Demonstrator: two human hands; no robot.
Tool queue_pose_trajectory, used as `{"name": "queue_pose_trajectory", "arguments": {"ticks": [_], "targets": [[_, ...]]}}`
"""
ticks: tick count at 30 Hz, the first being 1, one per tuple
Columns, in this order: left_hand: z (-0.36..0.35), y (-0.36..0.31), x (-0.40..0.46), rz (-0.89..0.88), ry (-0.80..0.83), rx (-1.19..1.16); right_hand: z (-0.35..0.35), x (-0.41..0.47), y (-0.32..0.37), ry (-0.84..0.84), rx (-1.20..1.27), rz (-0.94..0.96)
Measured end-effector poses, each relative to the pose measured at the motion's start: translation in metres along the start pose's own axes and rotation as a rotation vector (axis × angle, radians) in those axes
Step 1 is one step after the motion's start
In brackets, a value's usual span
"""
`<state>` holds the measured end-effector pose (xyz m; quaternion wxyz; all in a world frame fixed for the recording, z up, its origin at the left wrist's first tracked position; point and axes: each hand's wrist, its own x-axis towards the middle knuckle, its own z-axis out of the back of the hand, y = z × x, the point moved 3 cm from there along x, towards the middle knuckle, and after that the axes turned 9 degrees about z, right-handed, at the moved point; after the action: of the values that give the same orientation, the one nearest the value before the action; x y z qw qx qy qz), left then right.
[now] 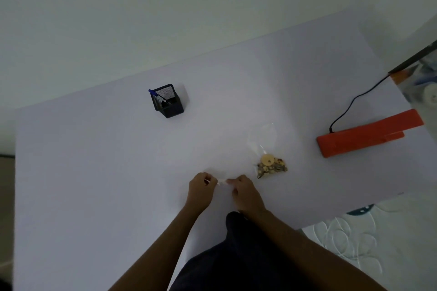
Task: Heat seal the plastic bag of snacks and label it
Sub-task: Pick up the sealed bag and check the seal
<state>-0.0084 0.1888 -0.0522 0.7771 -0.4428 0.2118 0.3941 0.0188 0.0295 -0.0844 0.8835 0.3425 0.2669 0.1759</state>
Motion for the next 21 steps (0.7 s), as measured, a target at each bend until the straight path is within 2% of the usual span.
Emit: {"name": "queue_pose_trajectory", "arguments": {"ticks": [3, 7, 10, 15, 17, 19, 21], "targets": [[0.001, -0.002, -0.003, 0.034, 0.02, -0.062, 0.001, 0.001, 0.0, 0.014, 0.028, -0.004], [0.001, -0.015, -0.011, 0.259, 0.171, -0.514, 0.013, -0.001, 0.004, -0.04, 0.222, -0.048], [-0.003, -0.029, -0.015, 0.319, 0.305, -0.646, 0.031, -0.004, 0.009, -0.123, 0.341, 0.021], [-0.019, -0.054, -0.014, 0.342, 0.424, -0.632, 0.071, 0.001, 0.009, -0.341, 0.404, 0.109], [-0.028, -0.065, -0.013, 0.345, 0.433, -0.61, 0.086, 0.005, 0.004, -0.372, 0.408, 0.107], [-0.037, -0.078, -0.011, 0.318, 0.392, -0.584, 0.099, 0.01, -0.007, -0.367, 0.403, 0.084], [-0.046, -0.089, -0.004, 0.179, 0.254, -0.415, 0.11, 0.015, -0.022, -0.365, 0.41, 0.02]]}}
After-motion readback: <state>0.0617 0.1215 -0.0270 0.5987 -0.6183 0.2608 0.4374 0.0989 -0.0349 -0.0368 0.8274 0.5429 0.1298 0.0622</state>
